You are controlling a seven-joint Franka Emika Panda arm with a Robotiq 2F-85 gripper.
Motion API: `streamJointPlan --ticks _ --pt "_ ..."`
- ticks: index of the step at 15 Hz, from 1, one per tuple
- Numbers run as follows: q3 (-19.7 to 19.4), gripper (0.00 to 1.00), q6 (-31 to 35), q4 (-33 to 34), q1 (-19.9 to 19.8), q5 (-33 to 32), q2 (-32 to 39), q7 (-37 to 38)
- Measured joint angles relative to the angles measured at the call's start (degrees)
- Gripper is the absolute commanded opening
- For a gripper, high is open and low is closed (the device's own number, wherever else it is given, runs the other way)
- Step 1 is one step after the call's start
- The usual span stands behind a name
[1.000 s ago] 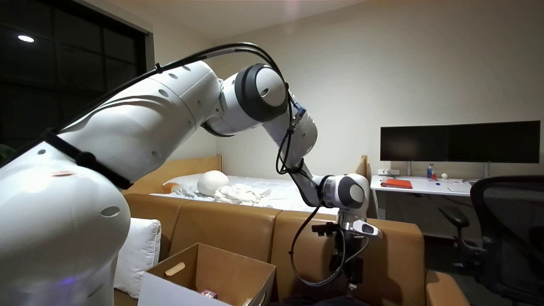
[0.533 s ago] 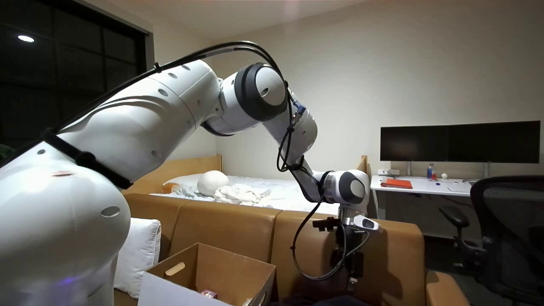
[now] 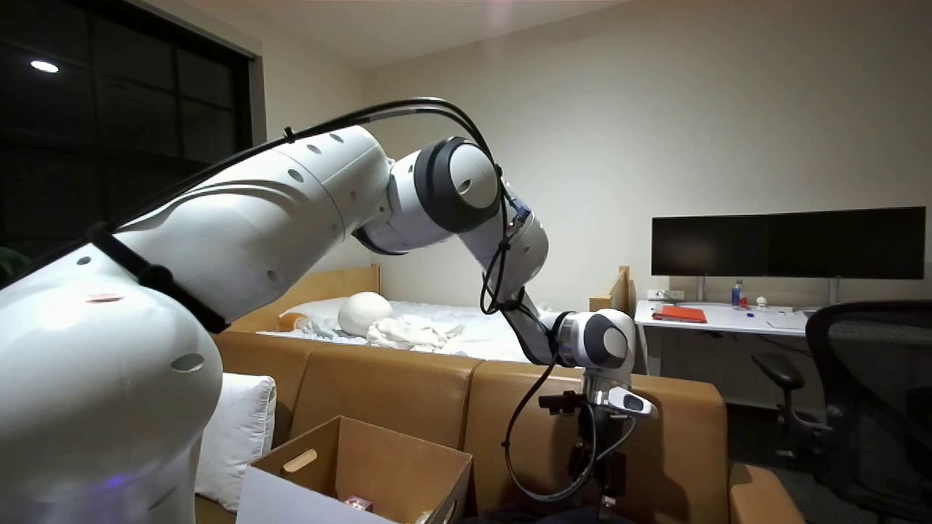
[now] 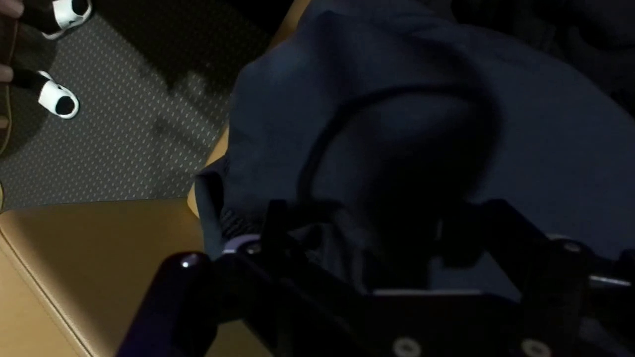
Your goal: Pick up the black cloth from the sofa and put it in the box
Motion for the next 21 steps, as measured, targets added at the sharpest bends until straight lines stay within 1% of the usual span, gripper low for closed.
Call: streamJointPlan --ticks 3,6,15,19,21 --pt "-0.02 1.00 -0.63 4.68 -0.67 0.78 5.59 1.53" --pt "-0.03 1.00 -4.25 10.33 -1.30 0.89 11.05 2.65" --pt "-0.04 1.00 -23.55 27.01 -1.77 0.83 22.36 2.86" --pt "-0.05 1.00 -30.29 31.91 -1.94 0.43 25.38 2.57" --pt "-0.05 1.00 -33.17 33.29 -1.90 0.03 25.90 2.07"
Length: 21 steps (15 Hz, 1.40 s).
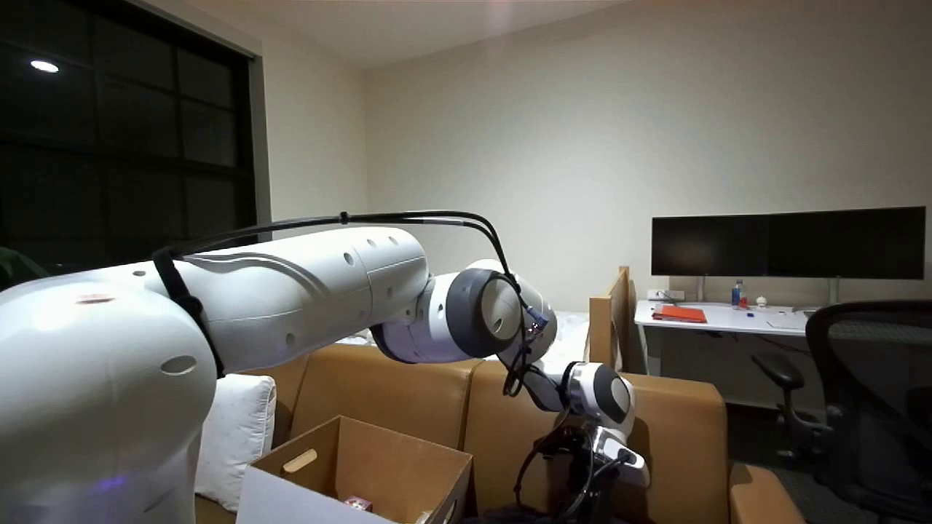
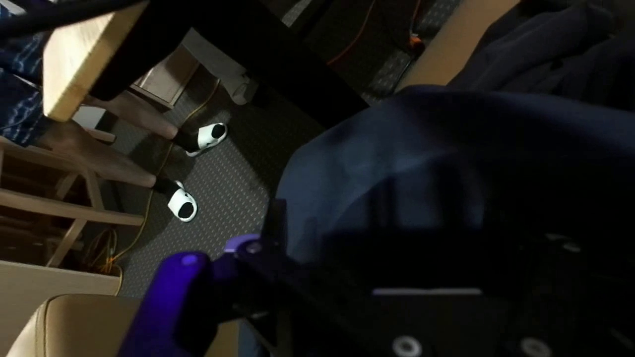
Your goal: Pick up the black cloth from the sofa and put it in the box
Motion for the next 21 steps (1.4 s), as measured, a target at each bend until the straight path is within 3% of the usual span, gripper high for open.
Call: streamJointPlan --ticks 5,10,15,21 --pt "-1.01 1.00 1.52 1.74 0.52 -0.71 -0.41 0.09" --pt "-2.41 1.00 19.42 0.20 1.35 -0.68 -3.14 1.80" --pt "-2.76 1.00 35.00 -8.68 3.13 -0.67 -7.35 2.62" --pt "-3.05 1.00 43.40 -22.56 6.02 -0.67 -13.57 2.62"
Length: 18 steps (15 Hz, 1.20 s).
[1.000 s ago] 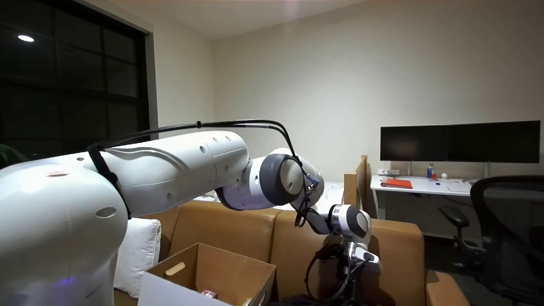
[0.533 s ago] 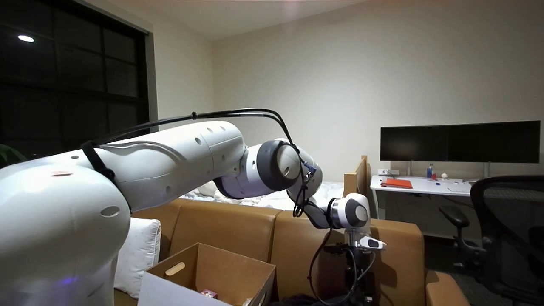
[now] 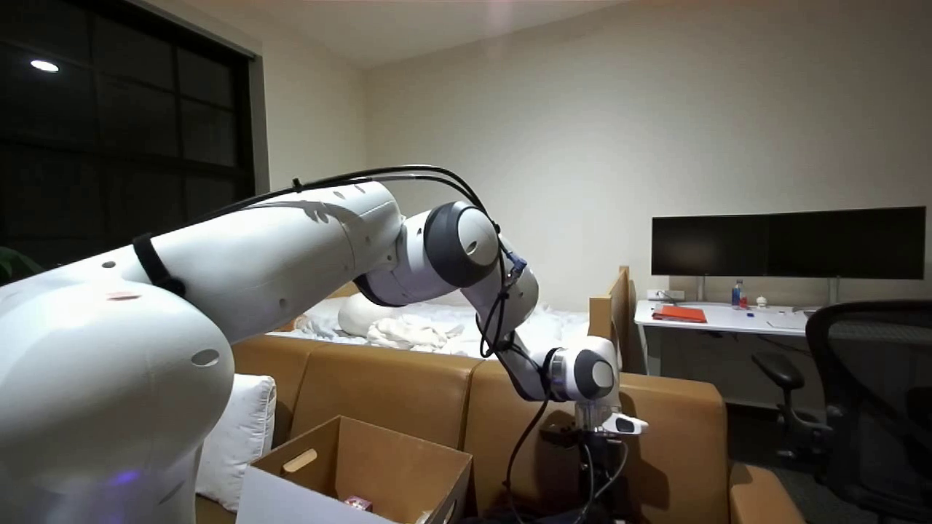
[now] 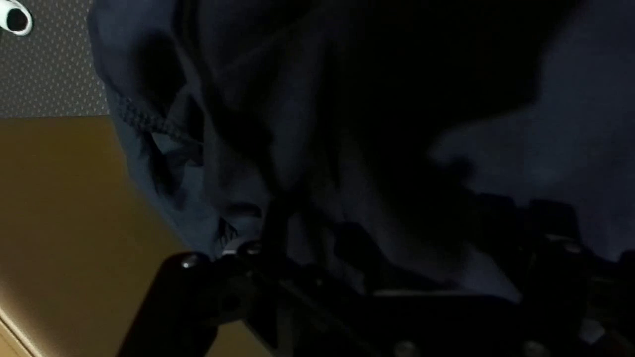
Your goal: Pick up the black cloth from the sofa and put it in the box
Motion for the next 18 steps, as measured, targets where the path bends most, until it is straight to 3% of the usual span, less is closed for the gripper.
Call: streamJointPlan --ticks 8,18 --pt "-0.16 1.00 2.18 -10.48 1.27 -0.01 -5.98 0.00" --pt "-0.41 1.00 3.42 -15.45 2.43 -0.01 -8.59 0.00"
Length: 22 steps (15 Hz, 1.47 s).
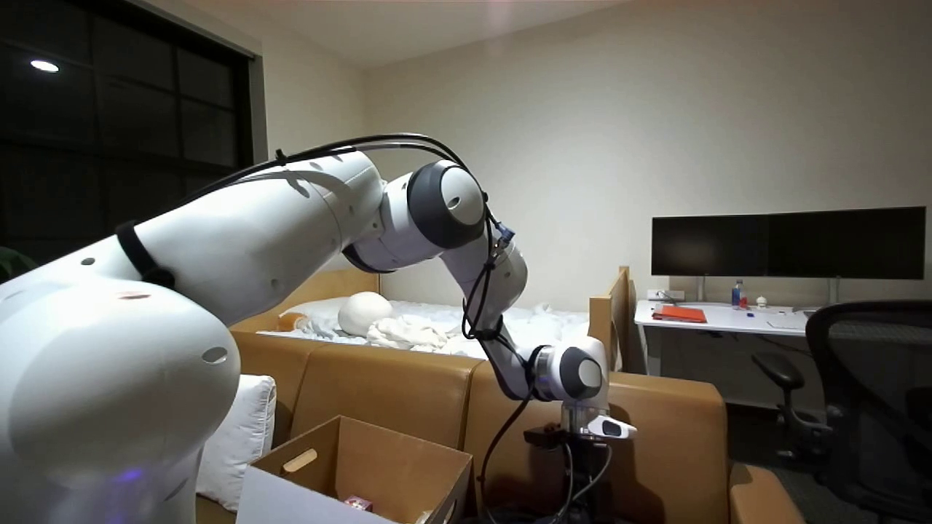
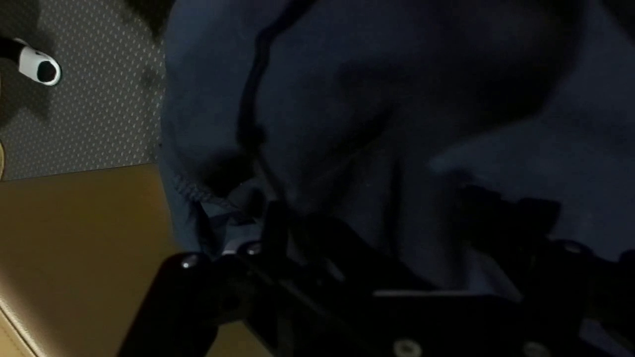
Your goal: Pick up the black cloth from the sofa and put it in the box
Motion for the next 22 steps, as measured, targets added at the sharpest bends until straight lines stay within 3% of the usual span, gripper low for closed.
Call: streamJointPlan --ticks 14,22 --pt "-0.16 1.00 0.35 -0.76 0.09 -0.02 -0.39 0.00" --pt "-0.46 1.00 11.84 -12.72 0.94 -0.02 -4.00 0.00"
